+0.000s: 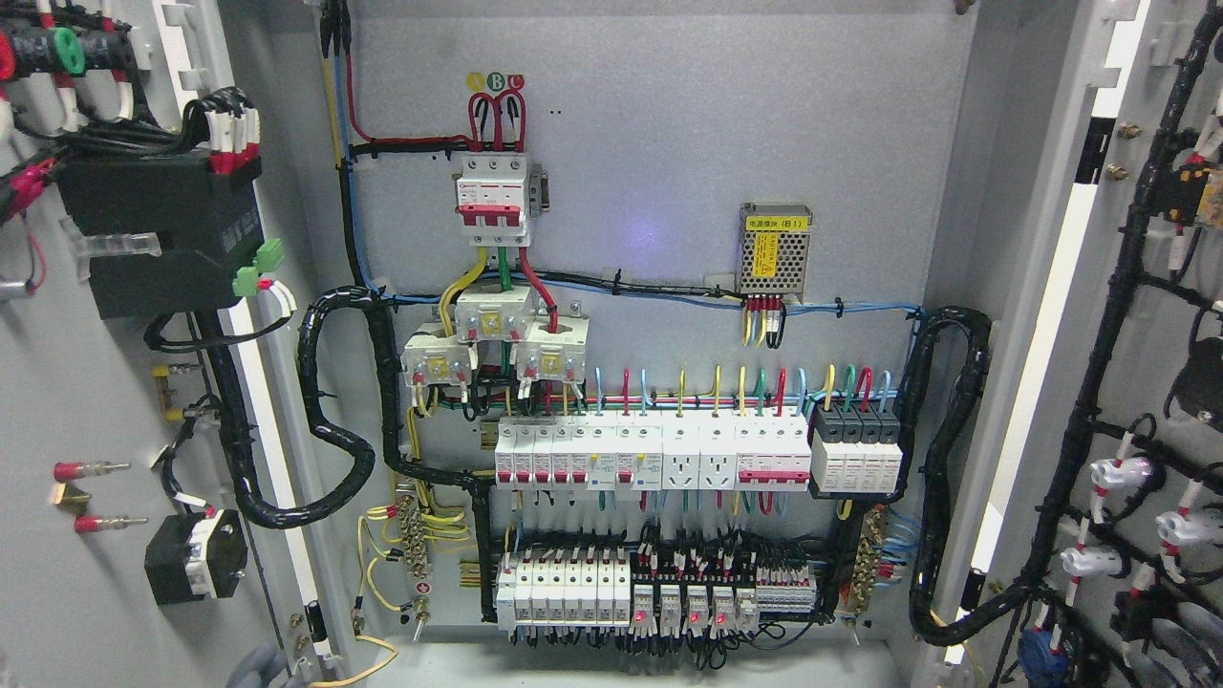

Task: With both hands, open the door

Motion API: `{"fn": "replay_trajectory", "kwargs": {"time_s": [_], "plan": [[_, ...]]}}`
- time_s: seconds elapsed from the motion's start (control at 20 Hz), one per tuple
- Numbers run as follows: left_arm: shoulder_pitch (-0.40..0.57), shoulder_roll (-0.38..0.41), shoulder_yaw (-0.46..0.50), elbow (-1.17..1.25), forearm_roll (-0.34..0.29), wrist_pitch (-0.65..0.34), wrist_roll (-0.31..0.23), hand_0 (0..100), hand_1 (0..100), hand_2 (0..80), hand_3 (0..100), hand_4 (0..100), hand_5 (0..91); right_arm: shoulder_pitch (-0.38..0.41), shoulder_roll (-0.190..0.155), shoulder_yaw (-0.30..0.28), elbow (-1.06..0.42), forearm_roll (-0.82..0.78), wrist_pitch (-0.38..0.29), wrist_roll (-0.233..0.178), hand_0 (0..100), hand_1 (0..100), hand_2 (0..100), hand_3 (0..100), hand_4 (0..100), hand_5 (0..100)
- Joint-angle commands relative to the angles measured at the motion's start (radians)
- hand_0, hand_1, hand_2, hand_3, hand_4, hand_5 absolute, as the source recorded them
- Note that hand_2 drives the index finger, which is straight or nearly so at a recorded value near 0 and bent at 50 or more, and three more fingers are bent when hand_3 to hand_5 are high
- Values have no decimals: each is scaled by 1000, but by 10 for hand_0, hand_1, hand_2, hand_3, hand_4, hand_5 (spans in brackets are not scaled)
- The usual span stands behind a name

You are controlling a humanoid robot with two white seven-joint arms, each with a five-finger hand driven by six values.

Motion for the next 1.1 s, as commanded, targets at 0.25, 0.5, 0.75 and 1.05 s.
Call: {"fn": "replay_trajectory", "kwargs": {"time_s": [0.25, 0.5, 0.75, 1.05], "plan": [[7, 79, 421, 103, 129, -725, 0, 0, 0, 0, 0, 0, 0, 6, -6, -89, 82, -95, 2, 0, 0, 0, 0, 0, 0, 0], [-33, 227, 529, 300, 245, -724, 0, 0, 0, 0, 0, 0, 0, 10, -3, -112, 99, -99, 2, -1, 0, 0, 0, 0, 0, 0], [-84, 373, 529, 481, 341, -724, 0, 0, 0, 0, 0, 0, 0, 10, -3, -122, 134, -111, 2, -6, 0, 0, 0, 0, 0, 0], [-205, 501, 498, 700, 368, -725, -1, 0, 0, 0, 0, 0, 0, 4, -2, -159, 180, -119, 2, -6, 0, 0, 0, 0, 0, 0]]}}
